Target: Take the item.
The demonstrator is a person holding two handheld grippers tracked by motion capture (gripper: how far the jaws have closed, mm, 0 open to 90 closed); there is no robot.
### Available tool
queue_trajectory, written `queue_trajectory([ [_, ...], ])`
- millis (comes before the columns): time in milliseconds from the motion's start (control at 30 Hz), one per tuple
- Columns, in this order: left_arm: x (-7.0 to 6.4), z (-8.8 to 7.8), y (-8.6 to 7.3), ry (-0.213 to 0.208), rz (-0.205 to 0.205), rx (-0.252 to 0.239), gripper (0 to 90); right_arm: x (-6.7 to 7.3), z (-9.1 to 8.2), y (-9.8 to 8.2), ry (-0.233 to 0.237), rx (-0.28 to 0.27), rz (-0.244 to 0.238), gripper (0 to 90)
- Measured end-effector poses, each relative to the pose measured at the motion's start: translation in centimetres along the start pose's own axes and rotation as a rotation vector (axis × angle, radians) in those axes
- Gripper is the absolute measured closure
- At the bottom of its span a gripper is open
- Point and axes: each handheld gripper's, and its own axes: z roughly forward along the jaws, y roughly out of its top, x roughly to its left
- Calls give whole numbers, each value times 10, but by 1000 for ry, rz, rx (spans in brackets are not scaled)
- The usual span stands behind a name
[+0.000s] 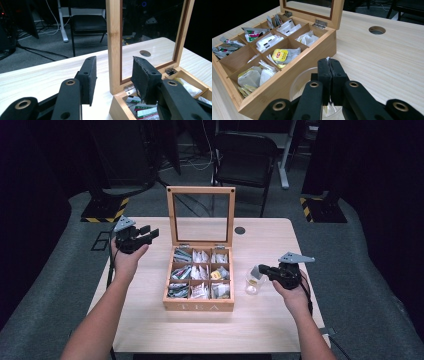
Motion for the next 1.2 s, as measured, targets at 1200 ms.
queue_trajectory([
  [1200,2,-1,-1,5,-2,-2,549,5,9,6,4,9,-5,654],
])
